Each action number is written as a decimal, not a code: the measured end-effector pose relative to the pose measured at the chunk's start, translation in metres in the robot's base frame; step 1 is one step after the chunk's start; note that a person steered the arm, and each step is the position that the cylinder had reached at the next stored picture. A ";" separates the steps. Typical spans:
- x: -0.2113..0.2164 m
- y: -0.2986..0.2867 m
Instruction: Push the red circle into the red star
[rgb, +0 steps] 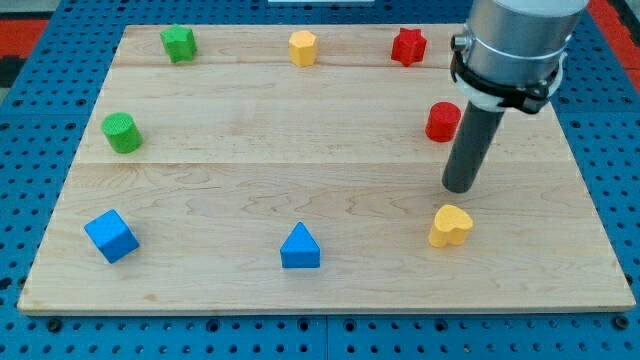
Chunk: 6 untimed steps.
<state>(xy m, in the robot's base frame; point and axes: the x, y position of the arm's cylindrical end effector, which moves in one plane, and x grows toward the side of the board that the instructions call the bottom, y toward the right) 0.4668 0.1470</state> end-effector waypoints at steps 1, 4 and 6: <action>-0.037 0.007; -0.148 -0.012; -0.159 -0.045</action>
